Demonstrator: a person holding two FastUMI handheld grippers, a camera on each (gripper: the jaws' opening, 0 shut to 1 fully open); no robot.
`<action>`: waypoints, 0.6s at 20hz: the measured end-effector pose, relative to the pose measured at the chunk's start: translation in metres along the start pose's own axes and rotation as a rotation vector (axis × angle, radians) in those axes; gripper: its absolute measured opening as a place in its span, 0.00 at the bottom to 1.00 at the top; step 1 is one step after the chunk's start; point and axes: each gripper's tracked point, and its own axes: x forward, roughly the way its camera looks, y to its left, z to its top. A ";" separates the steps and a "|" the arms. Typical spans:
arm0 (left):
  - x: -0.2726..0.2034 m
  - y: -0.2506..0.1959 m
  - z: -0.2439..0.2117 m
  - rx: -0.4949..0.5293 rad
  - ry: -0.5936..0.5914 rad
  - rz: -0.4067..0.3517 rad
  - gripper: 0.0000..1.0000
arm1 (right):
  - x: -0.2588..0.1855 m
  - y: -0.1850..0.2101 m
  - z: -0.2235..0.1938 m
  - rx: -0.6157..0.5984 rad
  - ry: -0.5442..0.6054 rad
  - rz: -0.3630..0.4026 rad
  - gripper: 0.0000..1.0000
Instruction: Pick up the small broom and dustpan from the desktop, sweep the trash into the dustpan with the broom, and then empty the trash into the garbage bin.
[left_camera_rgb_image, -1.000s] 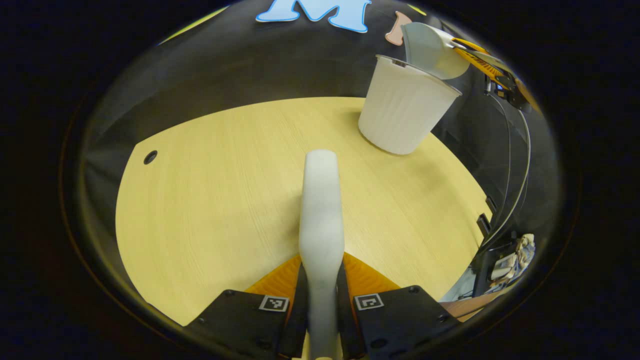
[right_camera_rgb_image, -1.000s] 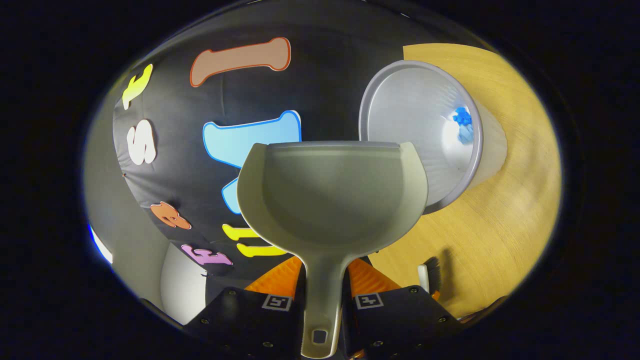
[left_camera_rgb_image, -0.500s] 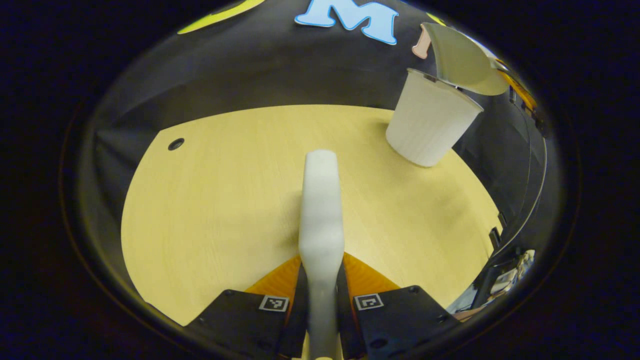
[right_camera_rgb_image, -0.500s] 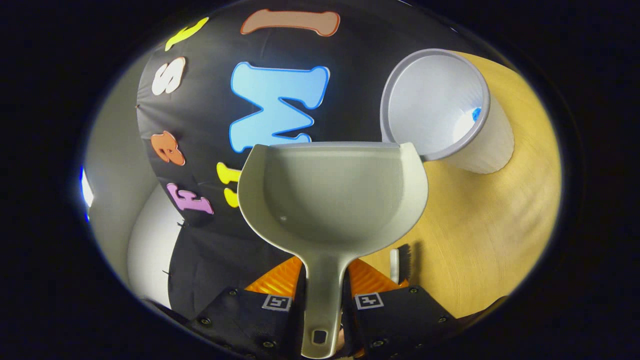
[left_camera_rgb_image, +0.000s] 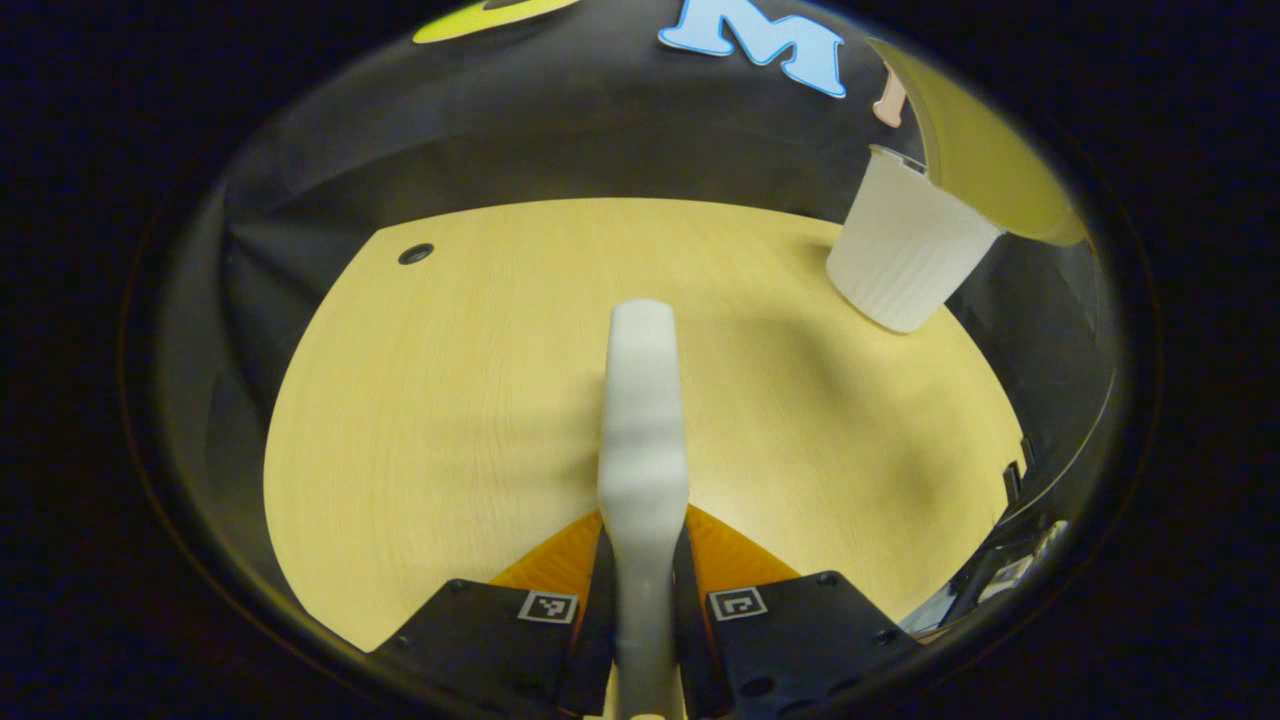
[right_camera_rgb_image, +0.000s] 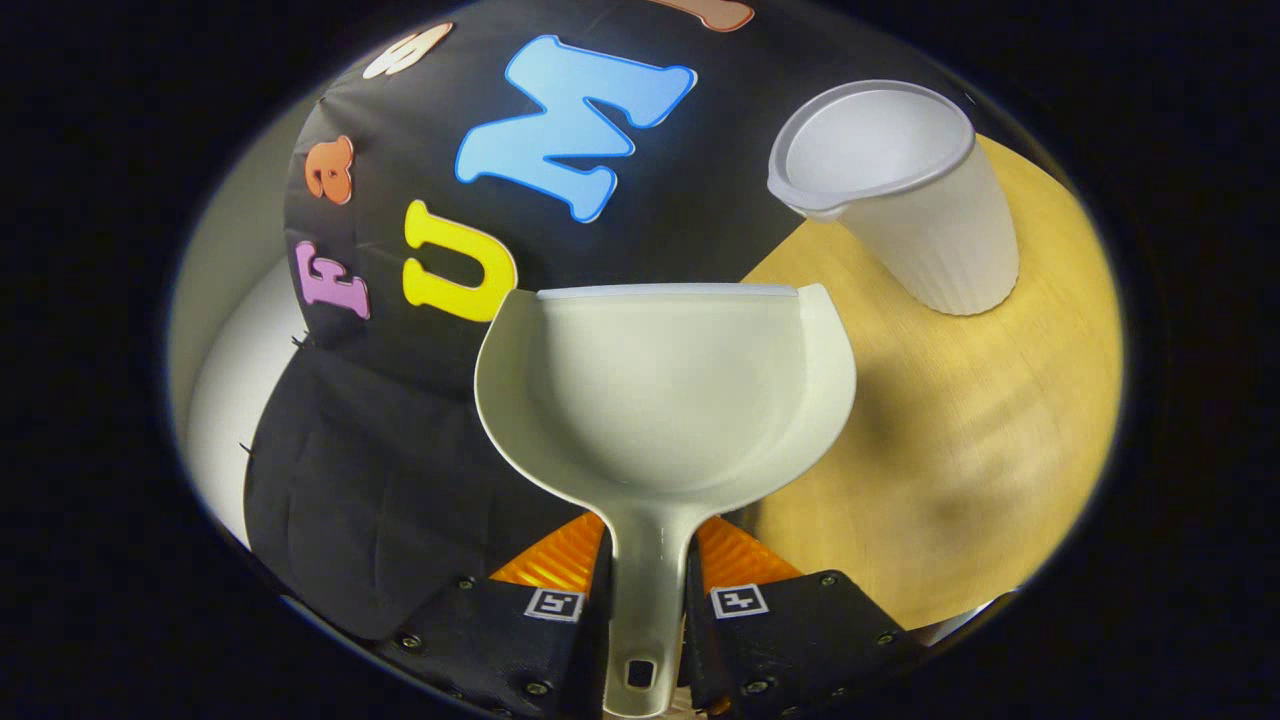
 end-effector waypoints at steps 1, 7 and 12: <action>0.000 0.004 -0.002 -0.008 0.005 0.009 0.36 | 0.007 -0.010 -0.010 -0.030 0.006 -0.048 0.31; -0.001 0.015 -0.017 -0.057 0.016 0.034 0.36 | 0.042 -0.088 -0.060 -0.255 0.045 -0.353 0.31; -0.002 0.024 -0.007 -0.071 0.026 0.059 0.36 | 0.073 -0.159 -0.079 -0.405 0.031 -0.566 0.32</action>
